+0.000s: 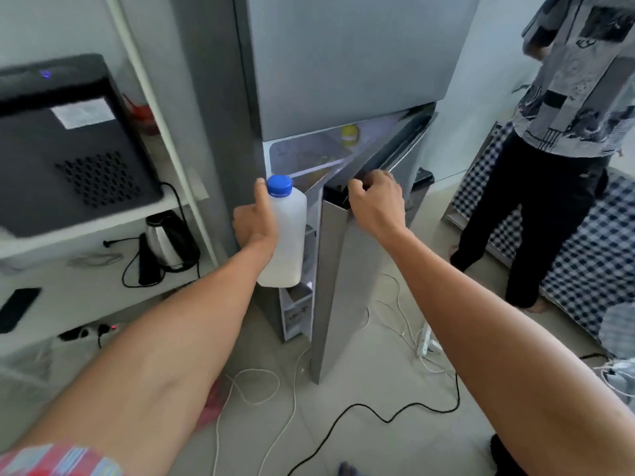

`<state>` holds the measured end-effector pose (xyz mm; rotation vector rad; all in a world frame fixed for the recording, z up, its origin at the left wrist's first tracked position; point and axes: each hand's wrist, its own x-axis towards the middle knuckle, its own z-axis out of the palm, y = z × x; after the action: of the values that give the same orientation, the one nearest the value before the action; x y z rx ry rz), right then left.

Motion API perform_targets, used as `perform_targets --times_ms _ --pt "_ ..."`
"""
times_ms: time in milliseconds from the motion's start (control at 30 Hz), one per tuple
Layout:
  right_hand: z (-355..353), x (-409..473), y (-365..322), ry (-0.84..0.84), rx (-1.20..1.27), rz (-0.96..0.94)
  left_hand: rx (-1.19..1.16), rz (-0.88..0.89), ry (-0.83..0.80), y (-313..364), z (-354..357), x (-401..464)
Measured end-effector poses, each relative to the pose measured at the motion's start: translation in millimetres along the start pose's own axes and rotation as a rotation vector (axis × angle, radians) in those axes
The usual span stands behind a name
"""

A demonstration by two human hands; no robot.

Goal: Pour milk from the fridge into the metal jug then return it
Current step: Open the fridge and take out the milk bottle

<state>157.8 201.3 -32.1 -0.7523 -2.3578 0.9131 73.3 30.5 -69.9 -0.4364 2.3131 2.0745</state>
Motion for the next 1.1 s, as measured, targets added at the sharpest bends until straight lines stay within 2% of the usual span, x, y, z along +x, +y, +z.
perform_targets --times_ms 167,400,733,1100 --pt "41.4 22.9 2.9 -0.040 -0.114 -0.292 -0.013 0.027 0.094 6.8 -11.8 16.2" --pt "72.8 53.4 -0.2 -0.168 -0.347 -0.447 -0.038 0.049 0.215 14.1 -25.9 28.5" --pt "87.6 72.6 -9.9 -0.266 -0.407 -0.472 -0.004 0.015 0.313 24.7 -26.5 32.8" --pt "87.9 88.2 -19.3 -0.388 -0.467 -0.467 -0.049 0.033 0.311 31.9 -18.5 26.7"
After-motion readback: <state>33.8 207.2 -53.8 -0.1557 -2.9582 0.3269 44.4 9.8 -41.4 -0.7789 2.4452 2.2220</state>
